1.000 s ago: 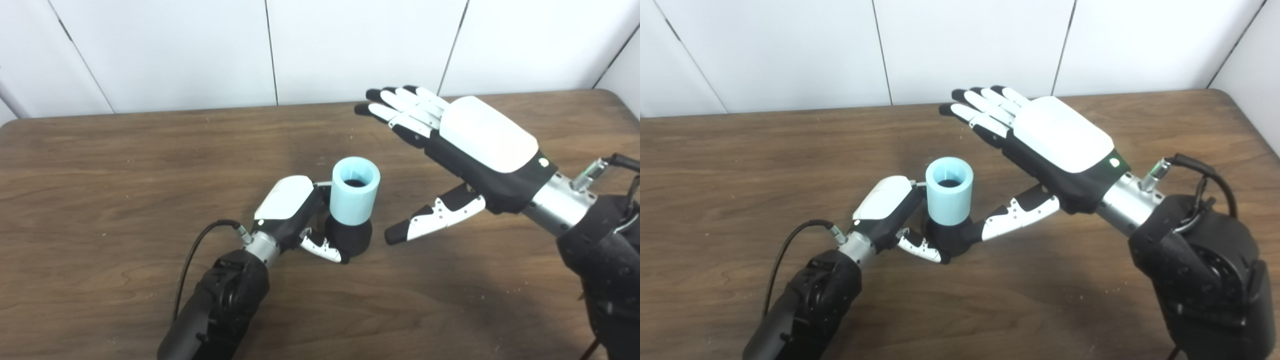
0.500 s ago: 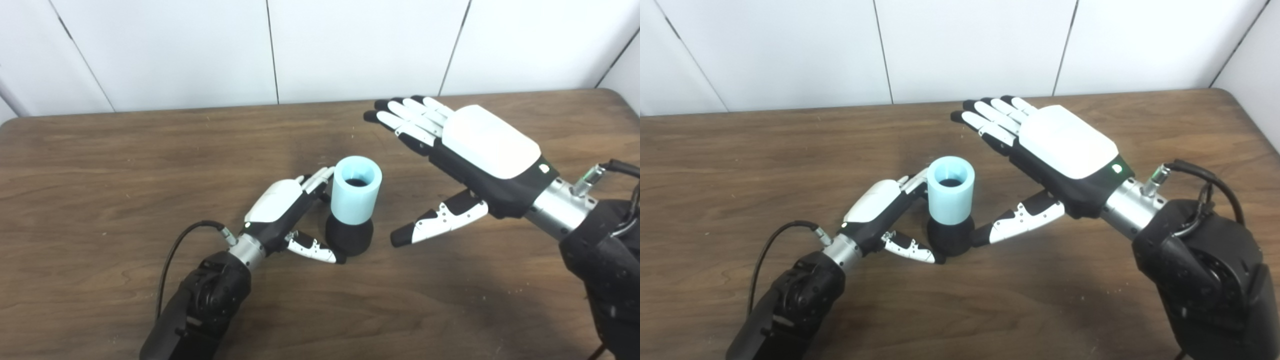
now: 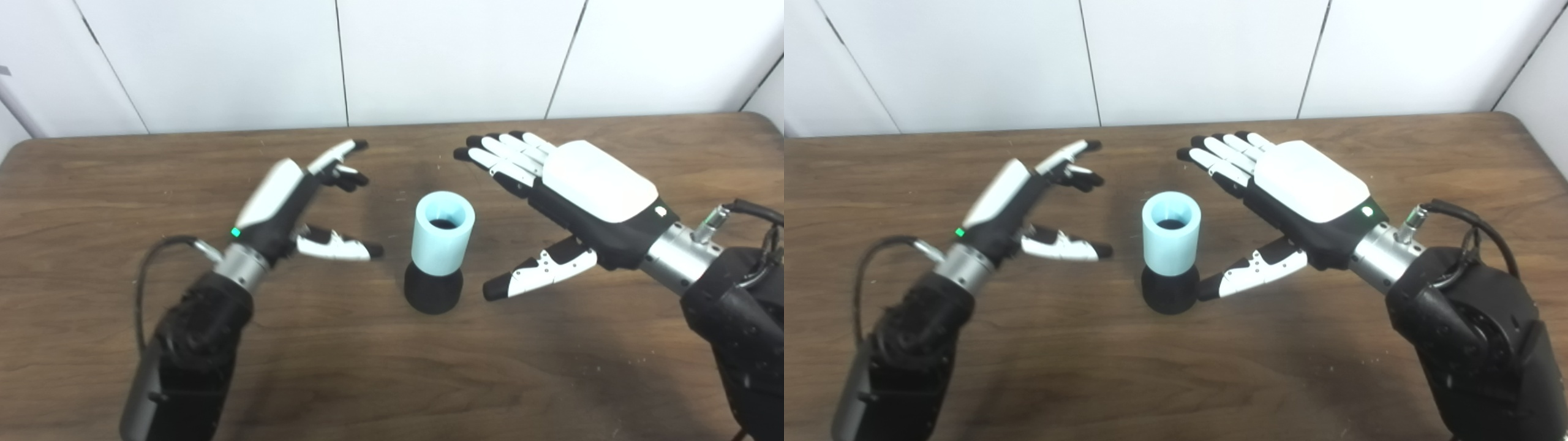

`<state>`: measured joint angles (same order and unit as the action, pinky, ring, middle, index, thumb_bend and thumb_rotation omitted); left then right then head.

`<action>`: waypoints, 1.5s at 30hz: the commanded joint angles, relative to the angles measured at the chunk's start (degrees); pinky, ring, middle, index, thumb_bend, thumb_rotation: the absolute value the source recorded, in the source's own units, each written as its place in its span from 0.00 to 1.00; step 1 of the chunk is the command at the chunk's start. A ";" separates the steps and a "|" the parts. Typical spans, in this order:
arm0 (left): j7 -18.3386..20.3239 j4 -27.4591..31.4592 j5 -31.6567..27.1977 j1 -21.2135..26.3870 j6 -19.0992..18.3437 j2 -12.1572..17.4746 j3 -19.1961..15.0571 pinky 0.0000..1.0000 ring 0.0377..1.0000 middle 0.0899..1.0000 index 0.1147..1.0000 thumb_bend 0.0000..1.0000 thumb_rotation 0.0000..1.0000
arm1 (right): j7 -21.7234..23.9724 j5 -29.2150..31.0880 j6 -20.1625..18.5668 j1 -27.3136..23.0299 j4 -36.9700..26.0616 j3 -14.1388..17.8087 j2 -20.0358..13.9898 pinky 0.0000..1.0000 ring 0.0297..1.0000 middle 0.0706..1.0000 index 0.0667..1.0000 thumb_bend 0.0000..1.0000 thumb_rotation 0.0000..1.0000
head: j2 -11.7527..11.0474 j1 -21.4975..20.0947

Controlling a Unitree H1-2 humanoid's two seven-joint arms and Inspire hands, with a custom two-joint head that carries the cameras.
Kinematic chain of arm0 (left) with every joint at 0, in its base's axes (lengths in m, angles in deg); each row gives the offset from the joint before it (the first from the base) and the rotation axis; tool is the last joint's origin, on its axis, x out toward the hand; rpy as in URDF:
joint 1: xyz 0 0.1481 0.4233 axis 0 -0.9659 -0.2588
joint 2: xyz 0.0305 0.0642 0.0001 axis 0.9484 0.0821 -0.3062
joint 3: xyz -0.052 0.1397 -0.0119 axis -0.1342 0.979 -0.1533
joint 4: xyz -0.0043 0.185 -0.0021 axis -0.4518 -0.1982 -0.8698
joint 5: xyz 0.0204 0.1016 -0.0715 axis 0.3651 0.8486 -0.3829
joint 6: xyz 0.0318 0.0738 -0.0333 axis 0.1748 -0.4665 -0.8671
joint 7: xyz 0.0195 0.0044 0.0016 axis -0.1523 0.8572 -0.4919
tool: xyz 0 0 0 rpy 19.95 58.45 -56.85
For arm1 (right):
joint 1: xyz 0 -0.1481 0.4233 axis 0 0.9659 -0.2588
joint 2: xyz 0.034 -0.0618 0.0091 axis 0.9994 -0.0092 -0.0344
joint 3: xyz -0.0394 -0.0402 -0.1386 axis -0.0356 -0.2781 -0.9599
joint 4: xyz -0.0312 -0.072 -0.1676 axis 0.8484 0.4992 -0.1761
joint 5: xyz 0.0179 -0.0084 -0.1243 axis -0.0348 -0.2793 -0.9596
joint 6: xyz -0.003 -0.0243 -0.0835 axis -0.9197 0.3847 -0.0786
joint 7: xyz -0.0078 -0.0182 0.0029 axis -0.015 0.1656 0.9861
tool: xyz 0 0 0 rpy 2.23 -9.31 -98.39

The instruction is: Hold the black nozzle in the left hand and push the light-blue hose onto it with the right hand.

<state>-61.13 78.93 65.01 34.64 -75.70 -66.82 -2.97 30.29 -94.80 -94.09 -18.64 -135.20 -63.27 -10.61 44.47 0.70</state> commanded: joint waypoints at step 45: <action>-16.10 -8.97 -21.80 -19.54 10.86 -6.99 -10.28 0.95 0.98 0.99 1.00 0.42 0.74 | -38.71 30.82 14.78 16.32 38.33 7.35 22.38 1.00 1.00 1.00 1.00 0.49 1.00 | -1.89 -1.23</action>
<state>-77.05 70.02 43.75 15.00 -65.12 -73.68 -13.83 -7.82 -63.81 -81.69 -1.60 -96.78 -56.00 12.59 42.54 -0.53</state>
